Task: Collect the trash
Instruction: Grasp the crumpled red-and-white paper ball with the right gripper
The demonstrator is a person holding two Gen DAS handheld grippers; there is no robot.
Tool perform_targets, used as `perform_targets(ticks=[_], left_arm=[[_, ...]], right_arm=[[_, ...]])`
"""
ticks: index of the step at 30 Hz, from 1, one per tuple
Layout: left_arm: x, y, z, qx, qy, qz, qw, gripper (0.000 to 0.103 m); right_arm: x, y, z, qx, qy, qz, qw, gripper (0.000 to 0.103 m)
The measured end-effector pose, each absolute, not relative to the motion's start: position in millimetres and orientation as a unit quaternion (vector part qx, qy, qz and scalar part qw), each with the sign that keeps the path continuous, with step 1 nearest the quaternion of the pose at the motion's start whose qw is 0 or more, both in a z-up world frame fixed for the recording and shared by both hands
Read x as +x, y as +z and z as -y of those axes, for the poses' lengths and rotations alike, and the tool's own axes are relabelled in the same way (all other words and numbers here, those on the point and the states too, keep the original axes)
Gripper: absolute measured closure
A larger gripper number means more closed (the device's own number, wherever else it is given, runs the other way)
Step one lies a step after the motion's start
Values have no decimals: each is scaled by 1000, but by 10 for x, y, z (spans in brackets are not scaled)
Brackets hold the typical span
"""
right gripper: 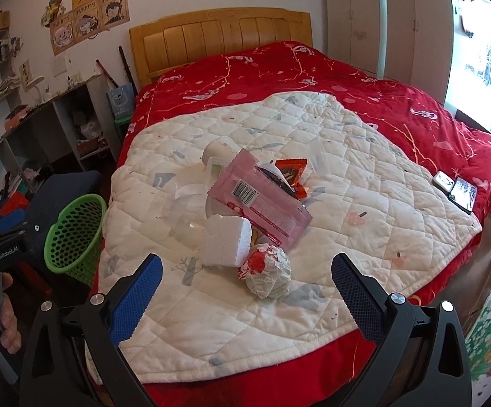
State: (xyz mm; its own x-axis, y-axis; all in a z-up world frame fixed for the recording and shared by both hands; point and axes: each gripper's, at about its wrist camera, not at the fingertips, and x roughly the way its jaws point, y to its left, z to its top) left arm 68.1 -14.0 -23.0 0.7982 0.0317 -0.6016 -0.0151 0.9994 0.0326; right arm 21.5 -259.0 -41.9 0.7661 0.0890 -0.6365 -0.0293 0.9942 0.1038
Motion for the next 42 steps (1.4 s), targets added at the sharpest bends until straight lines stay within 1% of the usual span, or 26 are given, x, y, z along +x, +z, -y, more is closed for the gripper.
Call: perform_targets(ticks=[9, 20, 21, 24, 26, 30, 32, 34, 35, 37, 39, 42], left_arm=[[857, -324, 113, 21, 17, -336, 941, 5], [1002, -443, 171, 20, -10, -357, 934, 5], [1010, -456, 199, 19, -20, -360, 932, 5], [1032, -492, 278, 21, -39, -363, 931, 6], [1052, -512, 344, 16, -62, -368, 928, 6], [1134, -559, 518, 12, -114, -375, 920, 6], [1203, -602, 631, 14, -143, -378, 914, 6], [1294, -661, 755, 16, -166, -384, 908, 6], [1356, -702, 814, 12, -181, -390, 903, 6], [1457, -772, 883, 3, -189, -404, 895, 6], [1537, -836, 929, -11, -207, -416, 885, 6], [1687, -955, 1060, -8, -222, -430, 875, 9]], right_arm=[[521, -603, 2591, 25, 50, -374, 926, 6], [691, -989, 2679, 22, 57, -410, 910, 8], [724, -1023, 2694, 23, 55, -413, 909, 9], [811, -1099, 2714, 26, 63, -421, 904, 19], [860, -1152, 2722, 25, 63, -427, 902, 21], [917, -1212, 2739, 37, 72, -437, 896, 34], [916, -1222, 2761, 42, 72, -437, 896, 38], [908, -1228, 2781, 50, 76, -437, 895, 46], [902, -1227, 2789, 52, 77, -437, 895, 47], [886, -1222, 2801, 51, 77, -437, 895, 53], [863, -1215, 2818, 53, 77, -435, 895, 53], [835, -1203, 2862, 55, 75, -434, 896, 54]])
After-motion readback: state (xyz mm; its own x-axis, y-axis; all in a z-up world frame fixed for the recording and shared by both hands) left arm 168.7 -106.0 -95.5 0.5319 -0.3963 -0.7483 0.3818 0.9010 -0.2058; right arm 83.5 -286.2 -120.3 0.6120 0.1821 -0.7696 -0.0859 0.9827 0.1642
